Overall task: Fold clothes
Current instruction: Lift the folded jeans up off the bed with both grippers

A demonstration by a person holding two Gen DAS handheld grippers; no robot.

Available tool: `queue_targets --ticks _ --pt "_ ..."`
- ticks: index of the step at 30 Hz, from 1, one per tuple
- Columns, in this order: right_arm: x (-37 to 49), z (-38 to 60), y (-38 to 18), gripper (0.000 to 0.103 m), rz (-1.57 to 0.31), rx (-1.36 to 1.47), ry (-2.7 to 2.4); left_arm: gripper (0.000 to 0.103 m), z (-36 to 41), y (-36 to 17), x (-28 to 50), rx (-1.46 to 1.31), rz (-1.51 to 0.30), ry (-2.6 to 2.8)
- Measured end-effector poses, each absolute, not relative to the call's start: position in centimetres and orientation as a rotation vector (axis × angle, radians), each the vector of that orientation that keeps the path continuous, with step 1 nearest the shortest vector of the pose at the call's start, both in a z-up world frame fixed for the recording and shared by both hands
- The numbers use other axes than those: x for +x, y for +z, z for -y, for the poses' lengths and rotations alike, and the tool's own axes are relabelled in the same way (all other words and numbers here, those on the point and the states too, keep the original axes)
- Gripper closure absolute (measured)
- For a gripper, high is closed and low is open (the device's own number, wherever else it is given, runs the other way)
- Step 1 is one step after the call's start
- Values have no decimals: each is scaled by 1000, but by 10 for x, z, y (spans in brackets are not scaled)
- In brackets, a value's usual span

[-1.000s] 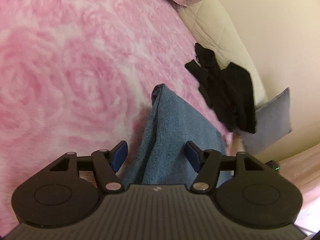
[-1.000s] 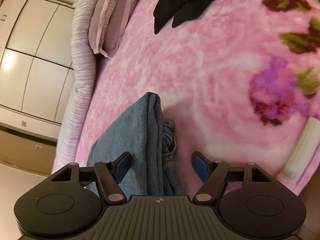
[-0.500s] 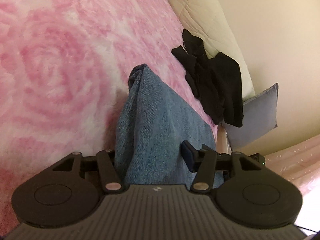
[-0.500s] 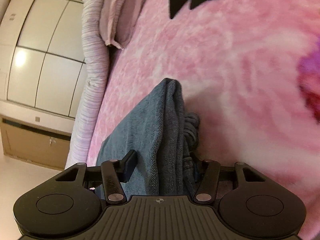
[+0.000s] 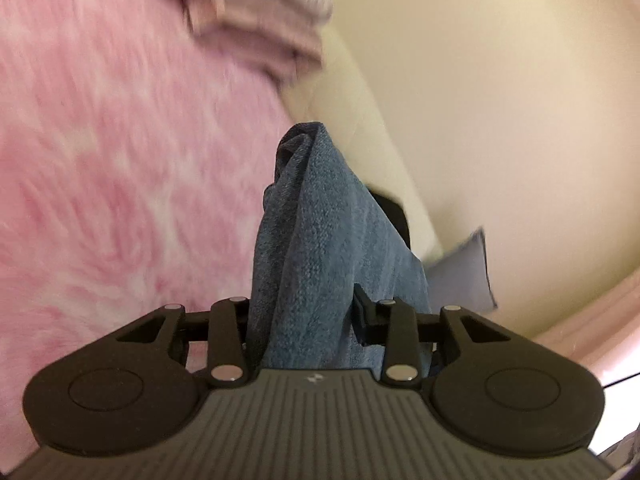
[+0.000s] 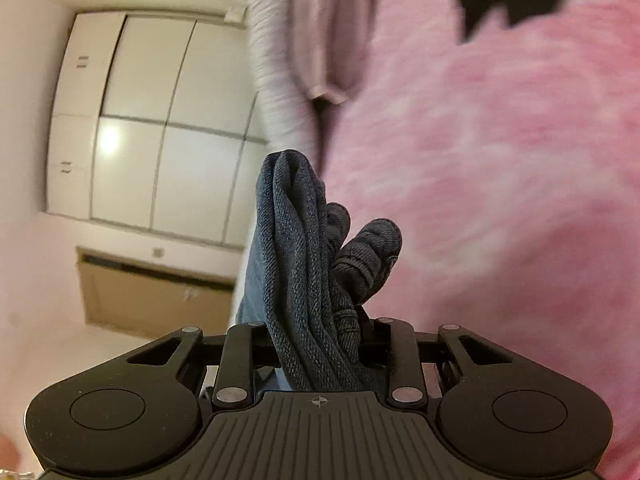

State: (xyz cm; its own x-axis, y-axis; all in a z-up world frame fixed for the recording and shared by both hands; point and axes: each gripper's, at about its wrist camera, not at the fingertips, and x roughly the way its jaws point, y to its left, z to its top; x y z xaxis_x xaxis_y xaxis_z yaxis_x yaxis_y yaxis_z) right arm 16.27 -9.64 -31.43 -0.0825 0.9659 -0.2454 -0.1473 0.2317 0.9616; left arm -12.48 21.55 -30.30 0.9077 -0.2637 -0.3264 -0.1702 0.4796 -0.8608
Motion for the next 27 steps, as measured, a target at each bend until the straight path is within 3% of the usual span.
queue_targets --ticks 8,12,21,27 --pt "110 -11 -195 75 -1493 807 1364 71 -237 -151 -257 -1094 -370 263" --pt "63 -72 -154 74 -1599 718 1523 71 -231 -103 -343 -1104 -281 435" --pt "-103 -187 -128 74 -1765 462 1793 71 -219 -83 -554 -1142 -90 734" --pt "-257 -249 -144 74 -1829 407 1828 71 -271 -88 -723 -1160 -83 799"
